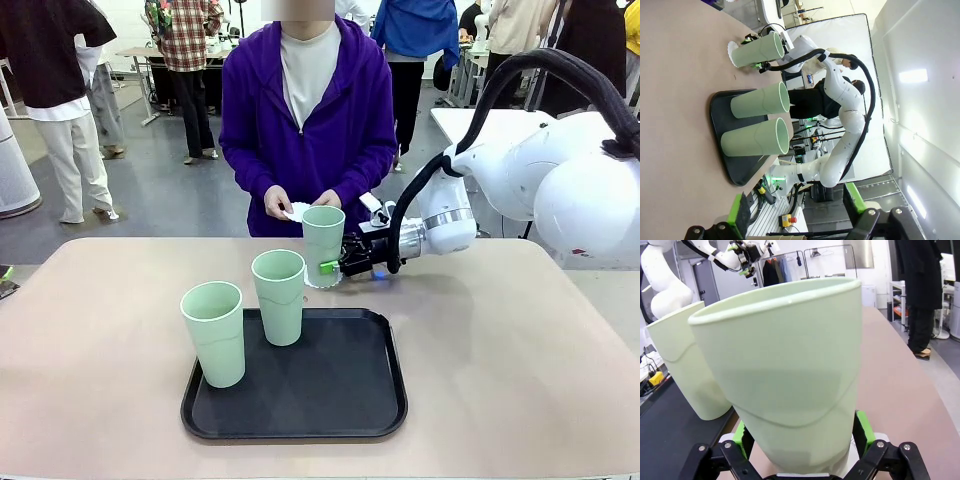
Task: Place coasters on the table and set cups on them.
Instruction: Pick up one Reusable plastic cup and place it on a coaster set by the human.
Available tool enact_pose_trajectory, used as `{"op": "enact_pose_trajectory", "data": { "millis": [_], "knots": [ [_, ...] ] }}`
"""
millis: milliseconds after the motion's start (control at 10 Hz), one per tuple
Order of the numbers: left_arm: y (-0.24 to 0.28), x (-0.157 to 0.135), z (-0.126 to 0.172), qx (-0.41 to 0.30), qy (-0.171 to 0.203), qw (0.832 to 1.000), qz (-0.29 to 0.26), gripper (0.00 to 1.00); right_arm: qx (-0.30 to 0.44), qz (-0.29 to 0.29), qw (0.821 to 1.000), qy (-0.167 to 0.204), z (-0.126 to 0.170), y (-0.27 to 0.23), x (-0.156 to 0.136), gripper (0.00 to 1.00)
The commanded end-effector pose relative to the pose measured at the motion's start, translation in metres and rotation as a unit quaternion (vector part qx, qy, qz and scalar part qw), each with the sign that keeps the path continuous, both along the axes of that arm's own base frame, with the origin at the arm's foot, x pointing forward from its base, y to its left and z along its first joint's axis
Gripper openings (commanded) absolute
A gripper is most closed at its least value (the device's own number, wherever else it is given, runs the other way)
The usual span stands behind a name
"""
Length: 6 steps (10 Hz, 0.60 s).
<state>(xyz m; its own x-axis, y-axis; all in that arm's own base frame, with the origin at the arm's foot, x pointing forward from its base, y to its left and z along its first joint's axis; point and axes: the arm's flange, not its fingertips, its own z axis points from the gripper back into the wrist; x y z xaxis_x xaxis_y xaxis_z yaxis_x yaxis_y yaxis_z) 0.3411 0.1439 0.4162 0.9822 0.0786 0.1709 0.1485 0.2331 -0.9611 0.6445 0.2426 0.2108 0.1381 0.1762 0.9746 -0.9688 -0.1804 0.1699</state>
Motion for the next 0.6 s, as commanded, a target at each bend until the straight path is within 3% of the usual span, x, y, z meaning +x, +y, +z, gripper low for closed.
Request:
{"op": "enact_pose_trajectory", "data": {
  "millis": [0,500],
  "knots": [
    [0.001,-0.001,0.002,-0.006,-0.007,1.0,-0.001,1.0,-0.032,0.012,0.999,0.013,0.005,0.002,0.006,1.0],
    [0.001,-0.001,0.002,-0.006,-0.007,1.0,-0.001,1.0,-0.088,-0.003,0.996,0.013,0.019,-0.008,-0.003,1.0]
  ]
}}
